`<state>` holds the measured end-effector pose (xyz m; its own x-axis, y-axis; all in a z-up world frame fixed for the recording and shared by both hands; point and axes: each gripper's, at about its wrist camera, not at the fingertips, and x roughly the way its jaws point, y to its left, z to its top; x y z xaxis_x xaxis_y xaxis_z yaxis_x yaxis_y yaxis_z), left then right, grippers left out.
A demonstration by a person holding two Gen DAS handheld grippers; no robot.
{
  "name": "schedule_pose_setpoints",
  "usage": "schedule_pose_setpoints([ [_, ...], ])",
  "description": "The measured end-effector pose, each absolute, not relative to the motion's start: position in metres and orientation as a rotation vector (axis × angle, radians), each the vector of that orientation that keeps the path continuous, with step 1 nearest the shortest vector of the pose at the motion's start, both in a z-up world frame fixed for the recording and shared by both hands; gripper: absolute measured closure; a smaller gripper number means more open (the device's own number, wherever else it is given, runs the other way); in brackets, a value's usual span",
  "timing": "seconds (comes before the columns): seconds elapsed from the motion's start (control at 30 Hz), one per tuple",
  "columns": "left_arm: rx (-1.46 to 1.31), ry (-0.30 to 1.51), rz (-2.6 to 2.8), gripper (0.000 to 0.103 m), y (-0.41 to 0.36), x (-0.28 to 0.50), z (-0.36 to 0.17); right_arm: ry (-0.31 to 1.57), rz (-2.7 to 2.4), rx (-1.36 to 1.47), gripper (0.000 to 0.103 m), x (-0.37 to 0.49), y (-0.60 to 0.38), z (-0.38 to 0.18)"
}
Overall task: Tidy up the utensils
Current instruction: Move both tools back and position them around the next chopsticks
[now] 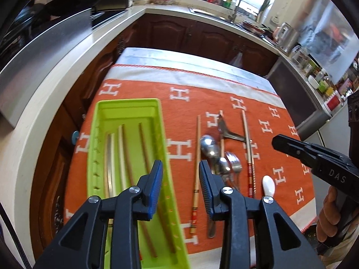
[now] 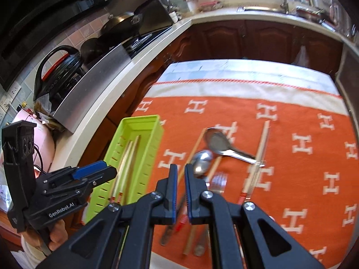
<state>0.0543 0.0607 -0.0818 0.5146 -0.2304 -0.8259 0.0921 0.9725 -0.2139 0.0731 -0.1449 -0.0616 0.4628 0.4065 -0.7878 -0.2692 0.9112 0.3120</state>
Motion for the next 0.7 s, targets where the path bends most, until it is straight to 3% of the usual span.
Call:
schedule_pose_setpoints([
  [0.4, -0.100, 1.094, -0.237, 0.073, 0.017, 0.076, -0.113, 0.999, 0.298, 0.184, 0.095, 0.071, -0.204, -0.074],
  [0.53, -0.092, 1.147, -0.247, 0.083, 0.010, 0.085, -0.133, 1.032, 0.281, 0.198, 0.095, 0.073, -0.214, -0.095],
  [0.7, -0.072, 1.202, -0.241, 0.088, 0.003, 0.097, -0.157, 1.081, 0.284, 0.218, 0.095, 0.076, -0.217, -0.120],
])
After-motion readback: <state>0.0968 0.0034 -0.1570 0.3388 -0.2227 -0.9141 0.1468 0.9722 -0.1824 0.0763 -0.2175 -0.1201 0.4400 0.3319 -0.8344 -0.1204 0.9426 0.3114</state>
